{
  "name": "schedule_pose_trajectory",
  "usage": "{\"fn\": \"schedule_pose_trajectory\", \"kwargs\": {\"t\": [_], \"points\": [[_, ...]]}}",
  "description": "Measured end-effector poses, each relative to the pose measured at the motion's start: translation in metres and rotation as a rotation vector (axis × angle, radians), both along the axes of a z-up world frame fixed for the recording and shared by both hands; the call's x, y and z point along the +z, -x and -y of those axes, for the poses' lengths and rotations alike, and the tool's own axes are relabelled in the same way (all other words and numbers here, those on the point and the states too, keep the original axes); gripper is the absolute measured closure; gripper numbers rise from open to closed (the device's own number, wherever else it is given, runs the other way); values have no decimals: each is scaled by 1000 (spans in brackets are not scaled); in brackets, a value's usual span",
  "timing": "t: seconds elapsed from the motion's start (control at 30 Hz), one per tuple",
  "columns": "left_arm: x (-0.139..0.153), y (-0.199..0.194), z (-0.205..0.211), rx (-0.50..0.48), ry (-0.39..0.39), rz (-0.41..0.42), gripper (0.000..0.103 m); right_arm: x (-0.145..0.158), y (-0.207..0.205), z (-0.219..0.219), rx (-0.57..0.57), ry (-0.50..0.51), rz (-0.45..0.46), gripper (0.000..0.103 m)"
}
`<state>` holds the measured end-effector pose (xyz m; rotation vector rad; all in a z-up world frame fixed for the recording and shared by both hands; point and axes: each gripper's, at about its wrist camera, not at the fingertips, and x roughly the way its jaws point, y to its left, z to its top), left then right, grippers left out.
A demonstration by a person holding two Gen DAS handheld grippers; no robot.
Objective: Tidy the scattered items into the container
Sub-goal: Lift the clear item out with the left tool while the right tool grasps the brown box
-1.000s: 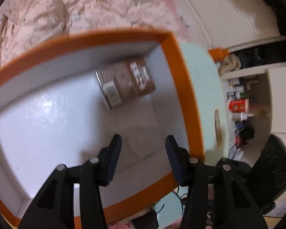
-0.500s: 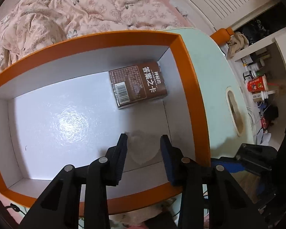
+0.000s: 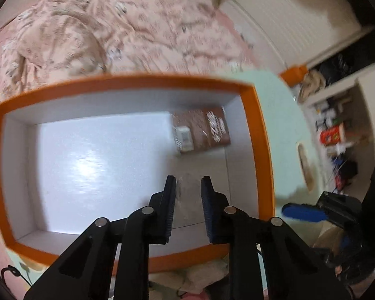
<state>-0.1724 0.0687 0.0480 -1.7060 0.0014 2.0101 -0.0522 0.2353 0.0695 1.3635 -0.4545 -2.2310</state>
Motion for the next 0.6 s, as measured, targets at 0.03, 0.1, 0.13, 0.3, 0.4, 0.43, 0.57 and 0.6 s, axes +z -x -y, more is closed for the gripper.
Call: {"fn": "schedule_pose_trajectory", "kwargs": {"t": [0.03, 0.1, 0.13, 0.3, 0.4, 0.43, 0.57, 0.6], "points": [[5, 1, 12, 26, -15, -10, 82, 8, 3, 2, 6, -20, -22, 61], [10, 0, 29, 61, -39, -22, 82, 23, 12, 7, 24, -71, -62, 61], [12, -2, 38, 77, -54, -24, 82, 28, 17, 10, 32, -97, -78, 61], [32, -13, 77, 136, -171, -45, 82, 48, 49, 43, 202, -309, -147, 61], [51, -27, 101, 163, -235, -75, 82, 48, 72, 71, 375, -460, -120, 61], [58, -34, 110, 173, -250, -92, 82, 46, 78, 80, 426, -502, -100, 61], [69, -54, 135, 206, -284, -120, 82, 25, 97, 115, 654, -698, -27, 61], [70, -60, 141, 212, -291, -122, 82, 17, 101, 122, 691, -759, -24, 61]]}}
